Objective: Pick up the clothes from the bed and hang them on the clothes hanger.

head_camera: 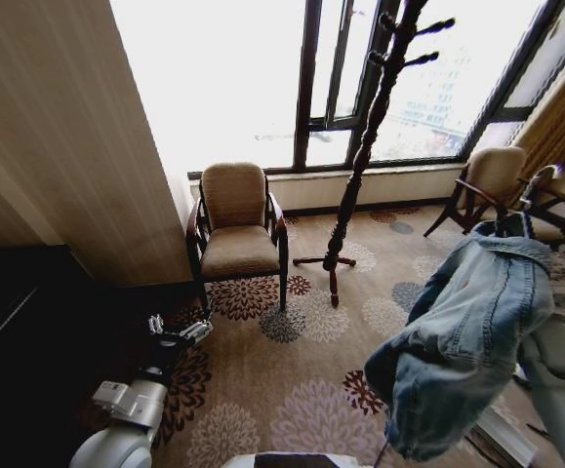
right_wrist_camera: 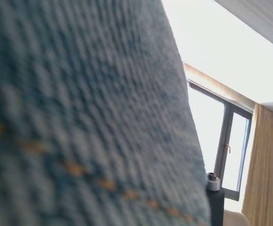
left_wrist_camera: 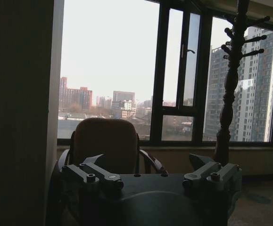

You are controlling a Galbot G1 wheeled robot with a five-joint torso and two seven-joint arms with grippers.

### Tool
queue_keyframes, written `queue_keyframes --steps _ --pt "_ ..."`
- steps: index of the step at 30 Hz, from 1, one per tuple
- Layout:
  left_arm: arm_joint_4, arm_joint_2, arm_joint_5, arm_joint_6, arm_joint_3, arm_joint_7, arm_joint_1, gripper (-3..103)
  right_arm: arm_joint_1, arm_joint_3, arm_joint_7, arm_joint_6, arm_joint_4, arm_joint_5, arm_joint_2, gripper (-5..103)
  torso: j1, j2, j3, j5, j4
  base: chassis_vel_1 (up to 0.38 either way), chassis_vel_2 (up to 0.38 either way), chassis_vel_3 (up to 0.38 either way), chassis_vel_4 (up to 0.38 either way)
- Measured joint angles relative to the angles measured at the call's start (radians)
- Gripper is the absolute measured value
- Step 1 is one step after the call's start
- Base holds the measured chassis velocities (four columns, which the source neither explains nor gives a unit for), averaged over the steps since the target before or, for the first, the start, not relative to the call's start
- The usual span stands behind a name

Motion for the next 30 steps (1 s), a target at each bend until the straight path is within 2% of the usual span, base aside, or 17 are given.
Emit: queue_keyframes --steps 2,9,25,30 --pt "0.000 -0.005 0.001 0.000 -0.004 0.000 0.005 100 0.046 -0.040 0.001 0.001 -0.008 -0.010 -0.017 14 0.000 0.000 0.000 0.0000 0.0001 0.000 0.000 0.000 0.000" --pt "-0.001 -0.010 -0.002 -0.002 -0.021 0.002 0.010 100 0.086 -0.075 0.009 -0.003 -0.023 -0.014 -0.030 14 0.000 0.000 0.000 0.0000 -0.0003 0.000 0.000 0.000 0.000" --pt "0.009 -0.004 -0.007 -0.001 -0.019 0.001 -0.001 100 0.008 -0.038 0.023 -0.010 -0.001 -0.057 0.034 14 0.000 0.000 0.000 0.0001 -0.0002 0.000 0.000 0.000 0.000" --pt "0.012 -0.005 -0.007 -0.001 -0.017 0.001 -0.004 100 0.000 -0.030 0.027 0.013 -0.001 -0.073 0.040 14 0.000 0.000 0.000 0.0001 -0.0004 0.000 0.000 0.000 0.000"
